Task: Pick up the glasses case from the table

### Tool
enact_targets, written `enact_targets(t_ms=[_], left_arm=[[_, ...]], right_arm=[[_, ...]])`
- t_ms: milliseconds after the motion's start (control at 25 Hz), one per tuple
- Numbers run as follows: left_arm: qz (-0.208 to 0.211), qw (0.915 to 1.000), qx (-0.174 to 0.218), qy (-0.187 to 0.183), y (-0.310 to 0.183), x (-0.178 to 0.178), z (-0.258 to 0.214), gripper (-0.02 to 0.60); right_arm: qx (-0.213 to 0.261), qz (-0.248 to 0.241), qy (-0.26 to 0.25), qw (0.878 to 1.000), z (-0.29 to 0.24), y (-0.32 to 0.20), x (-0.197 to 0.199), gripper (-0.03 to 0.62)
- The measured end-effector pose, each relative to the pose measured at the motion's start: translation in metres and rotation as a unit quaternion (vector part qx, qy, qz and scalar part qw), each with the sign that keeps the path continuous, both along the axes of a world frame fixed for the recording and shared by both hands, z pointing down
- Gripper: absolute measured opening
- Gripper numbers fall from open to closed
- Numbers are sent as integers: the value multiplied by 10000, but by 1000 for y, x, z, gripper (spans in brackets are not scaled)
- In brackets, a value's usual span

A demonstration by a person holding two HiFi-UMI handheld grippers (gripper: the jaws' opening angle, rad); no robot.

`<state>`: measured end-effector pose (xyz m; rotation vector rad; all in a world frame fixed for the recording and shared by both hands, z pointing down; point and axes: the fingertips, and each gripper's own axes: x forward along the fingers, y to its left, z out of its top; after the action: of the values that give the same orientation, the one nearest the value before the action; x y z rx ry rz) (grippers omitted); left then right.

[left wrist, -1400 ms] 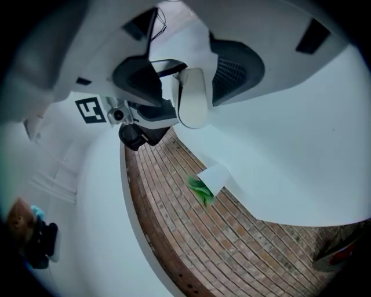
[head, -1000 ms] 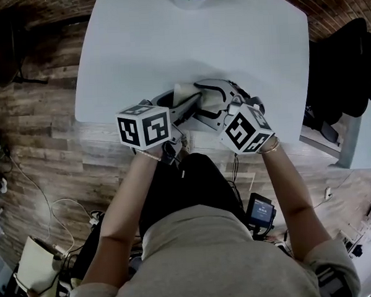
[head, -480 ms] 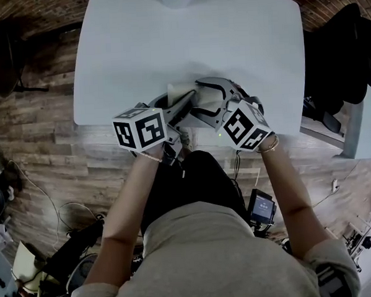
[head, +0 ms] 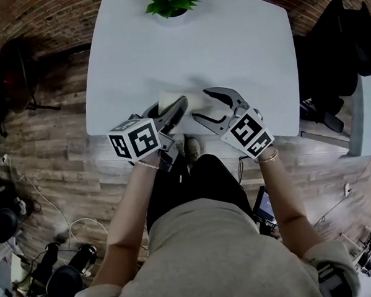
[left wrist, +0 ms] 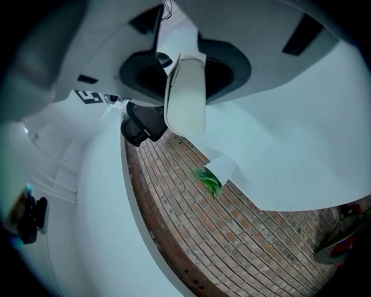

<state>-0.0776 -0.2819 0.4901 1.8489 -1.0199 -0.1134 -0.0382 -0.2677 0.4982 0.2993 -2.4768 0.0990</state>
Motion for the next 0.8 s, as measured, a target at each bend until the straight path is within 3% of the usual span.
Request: enact_targets(t_ms=[440,800], left_arm=[[-302,9981,539,-45,-13,-18,-53,155],[-309,9933,1094,-188,-23,-29,-96,153]], right_arm=[[421,757,-910,9921,-65,-24,11,188],[281,1221,-1729,9769,-120,-34,14,42]])
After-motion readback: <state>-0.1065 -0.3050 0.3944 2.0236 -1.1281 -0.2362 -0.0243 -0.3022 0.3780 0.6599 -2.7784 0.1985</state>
